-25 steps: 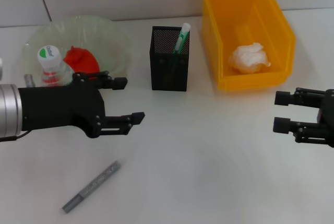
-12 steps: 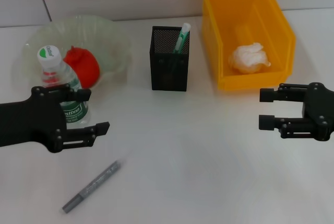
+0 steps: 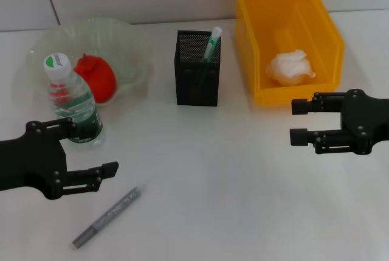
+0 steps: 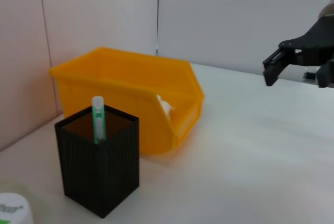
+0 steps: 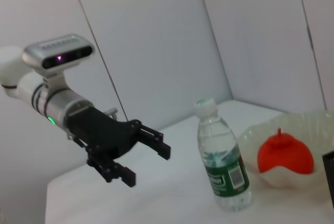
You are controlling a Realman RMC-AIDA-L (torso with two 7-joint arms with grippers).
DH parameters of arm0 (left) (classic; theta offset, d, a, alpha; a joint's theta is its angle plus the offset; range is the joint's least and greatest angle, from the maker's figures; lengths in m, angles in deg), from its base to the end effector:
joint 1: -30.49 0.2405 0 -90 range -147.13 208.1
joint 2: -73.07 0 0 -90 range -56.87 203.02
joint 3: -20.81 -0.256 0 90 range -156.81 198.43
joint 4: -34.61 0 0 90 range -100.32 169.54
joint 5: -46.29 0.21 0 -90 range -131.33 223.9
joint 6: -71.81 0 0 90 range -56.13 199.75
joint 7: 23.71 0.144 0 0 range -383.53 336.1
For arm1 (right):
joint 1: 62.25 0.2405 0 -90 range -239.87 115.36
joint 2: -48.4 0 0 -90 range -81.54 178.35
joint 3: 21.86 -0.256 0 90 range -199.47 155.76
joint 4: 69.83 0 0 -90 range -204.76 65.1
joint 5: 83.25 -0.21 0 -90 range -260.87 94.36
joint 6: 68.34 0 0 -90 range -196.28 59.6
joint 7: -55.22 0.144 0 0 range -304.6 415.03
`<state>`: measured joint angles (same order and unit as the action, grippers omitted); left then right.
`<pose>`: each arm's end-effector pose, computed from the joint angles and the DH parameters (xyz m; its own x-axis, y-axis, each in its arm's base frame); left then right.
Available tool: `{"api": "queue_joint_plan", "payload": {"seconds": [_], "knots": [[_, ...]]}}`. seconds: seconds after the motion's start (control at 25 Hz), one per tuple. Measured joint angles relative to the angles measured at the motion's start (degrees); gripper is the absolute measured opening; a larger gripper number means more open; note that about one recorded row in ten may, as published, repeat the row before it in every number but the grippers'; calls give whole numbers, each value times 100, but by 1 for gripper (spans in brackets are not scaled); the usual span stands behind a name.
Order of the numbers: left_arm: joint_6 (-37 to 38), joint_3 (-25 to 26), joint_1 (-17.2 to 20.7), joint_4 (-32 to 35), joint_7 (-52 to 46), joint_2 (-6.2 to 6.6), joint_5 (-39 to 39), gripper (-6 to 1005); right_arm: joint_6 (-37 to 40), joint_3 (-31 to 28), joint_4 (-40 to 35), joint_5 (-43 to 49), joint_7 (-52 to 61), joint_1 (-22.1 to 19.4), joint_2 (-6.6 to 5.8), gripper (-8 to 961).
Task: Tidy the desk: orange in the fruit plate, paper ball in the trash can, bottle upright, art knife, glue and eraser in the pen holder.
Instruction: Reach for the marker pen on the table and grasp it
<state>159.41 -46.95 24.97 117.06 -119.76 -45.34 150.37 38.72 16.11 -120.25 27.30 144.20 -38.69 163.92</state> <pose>-0.2320 0.2704 0.0448 0.9179 0.2167 0.3324 0.3133 -0.9098 -0.2721 0.2655 0.2927 0.0666 0.7619 -0.3577 -0.5399 -0.4466 -0.8939 -0.0380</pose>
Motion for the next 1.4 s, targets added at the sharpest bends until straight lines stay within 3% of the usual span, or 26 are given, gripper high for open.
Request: {"api": "queue_joint_plan", "payload": {"seconds": [0.2, 0.36, 0.84, 1.4], "knots": [[107, 0, 8, -7, -184, 7, 122, 787, -61, 0, -6, 86, 32, 22, 32, 723], [147, -96, -179, 43, -855, -4, 907, 786, -105, -1, 36, 117, 28, 24, 52, 723], [152, -429, -455, 452, -1540, -16, 1685, 786, -154, -4, 46, 169, -28, 44, 98, 723], [308, -1550, -1250, 1045, -3509, -19, 3456, 787, -332, 6, 19, 173, -35, 142, 105, 723]]}}
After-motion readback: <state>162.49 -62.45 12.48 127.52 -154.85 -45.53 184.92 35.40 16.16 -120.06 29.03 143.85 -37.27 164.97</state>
